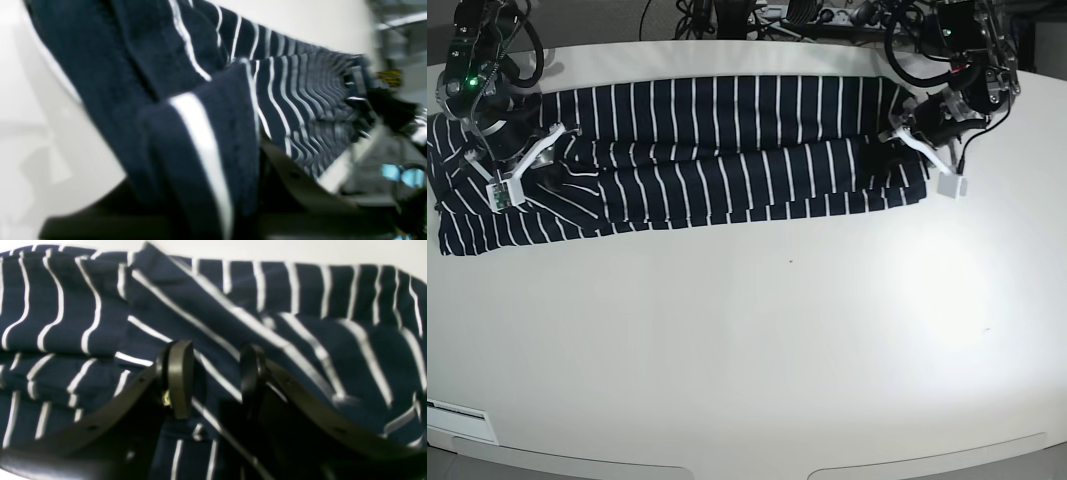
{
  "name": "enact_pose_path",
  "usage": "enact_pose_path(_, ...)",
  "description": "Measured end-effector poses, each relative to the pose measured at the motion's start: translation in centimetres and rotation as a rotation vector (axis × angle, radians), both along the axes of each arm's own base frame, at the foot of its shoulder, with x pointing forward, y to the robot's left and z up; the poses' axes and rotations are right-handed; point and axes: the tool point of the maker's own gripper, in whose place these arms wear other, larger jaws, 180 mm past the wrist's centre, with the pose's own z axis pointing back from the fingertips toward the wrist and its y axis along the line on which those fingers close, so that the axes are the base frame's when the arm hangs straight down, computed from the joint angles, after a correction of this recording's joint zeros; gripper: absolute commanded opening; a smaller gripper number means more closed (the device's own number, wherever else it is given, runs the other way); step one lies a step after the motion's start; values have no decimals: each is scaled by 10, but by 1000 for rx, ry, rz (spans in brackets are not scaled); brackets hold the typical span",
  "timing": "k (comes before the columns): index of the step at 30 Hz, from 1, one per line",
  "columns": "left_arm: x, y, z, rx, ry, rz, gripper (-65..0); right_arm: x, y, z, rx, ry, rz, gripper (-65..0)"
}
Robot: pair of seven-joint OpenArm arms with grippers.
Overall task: Fold the T-shirt properly
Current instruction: 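Pull the strip ends apart with both grippers to straighten it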
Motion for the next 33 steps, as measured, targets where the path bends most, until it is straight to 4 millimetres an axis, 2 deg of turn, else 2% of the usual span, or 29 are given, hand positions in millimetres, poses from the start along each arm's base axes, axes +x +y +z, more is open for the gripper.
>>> enact_pose_path(2,-2,22,1,36,11,33,-650,6,33,28,112,-88,127,-503)
enact_pose_path(4,-1,40,6,73,7,45,-650,11,42,44,137,-136,154,-642)
enact_pose_path(8,3,71,18,139,-6,54,-650,12,31,36,91,-104,109,-650)
enact_pose_path(14,8,83,35,168,-47,1,-650,22,7,20,38,-137,30,-650)
enact_pose_path(18,11,82,43,162,-72,-27,-650,19,-13,-18,35,-58,-22,-650)
enact_pose_path(21,11,81,44,155,-78,-41,-650,14,-17,-46,70,12,-25,-650)
enact_pose_path(24,12,74,51,112,-101,-58,-650,13,-21,-64,128,29,-39,-650)
enact_pose_path(29,7,39,81,-73,-213,-201,-650,13,-20,-71,169,35,-46,-650)
enact_pose_path(31,1,33,79,-51,-216,-262,-650,13,-19,-70,168,33,-44,-650)
enact_pose_path(33,2,27,78,-70,-219,-249,-650,13,-18,-69,169,43,-42,-650)
